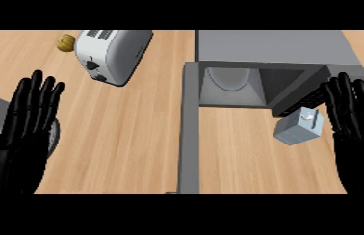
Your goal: Pick up the milk, place it into the microwave and close the microwave
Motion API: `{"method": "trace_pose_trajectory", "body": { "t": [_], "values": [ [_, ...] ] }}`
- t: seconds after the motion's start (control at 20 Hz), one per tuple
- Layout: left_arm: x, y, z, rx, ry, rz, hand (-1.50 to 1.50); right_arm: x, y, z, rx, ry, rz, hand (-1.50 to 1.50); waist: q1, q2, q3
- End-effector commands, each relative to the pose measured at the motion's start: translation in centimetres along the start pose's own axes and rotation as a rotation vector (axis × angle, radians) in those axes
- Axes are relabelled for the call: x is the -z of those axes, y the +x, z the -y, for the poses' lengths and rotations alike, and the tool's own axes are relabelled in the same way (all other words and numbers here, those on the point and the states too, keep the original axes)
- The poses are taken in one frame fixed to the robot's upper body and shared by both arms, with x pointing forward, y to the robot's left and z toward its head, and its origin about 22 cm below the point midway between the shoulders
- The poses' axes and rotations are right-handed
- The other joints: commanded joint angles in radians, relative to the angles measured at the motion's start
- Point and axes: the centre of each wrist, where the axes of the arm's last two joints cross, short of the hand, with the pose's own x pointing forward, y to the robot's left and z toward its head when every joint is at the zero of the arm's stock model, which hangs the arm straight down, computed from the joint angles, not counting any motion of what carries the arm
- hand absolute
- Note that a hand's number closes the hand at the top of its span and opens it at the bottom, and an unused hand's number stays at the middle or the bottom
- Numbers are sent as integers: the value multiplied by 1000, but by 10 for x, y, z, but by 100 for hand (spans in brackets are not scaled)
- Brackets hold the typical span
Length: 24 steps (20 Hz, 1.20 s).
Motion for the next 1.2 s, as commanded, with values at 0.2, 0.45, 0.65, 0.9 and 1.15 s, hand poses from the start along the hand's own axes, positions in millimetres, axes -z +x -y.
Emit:
{"method": "trace_pose_trajectory", "body": {
  "t": [0.2,0.45,0.65,0.9,1.15],
  "values": [
    [9,7,-39,17,5,21,-150,35,10,-20,-20,-195,3,-150,-18,-14,16],
    [8,-10,-33,-179,50,-97,-150,56,17,-35,222,-51,-72,-150,-19,-13,16],
    [-24,-8,-45,-171,55,-109,-150,31,6,-53,219,-52,-95,-150,-18,-14,17],
    [-43,-2,-62,-180,49,-95,-150,45,10,-29,163,-126,-72,-150,-18,-14,16],
    [-43,-11,-76,-185,51,-98,-150,40,-12,-29,83,-205,-95,-150,-20,-13,16]
  ]
}}
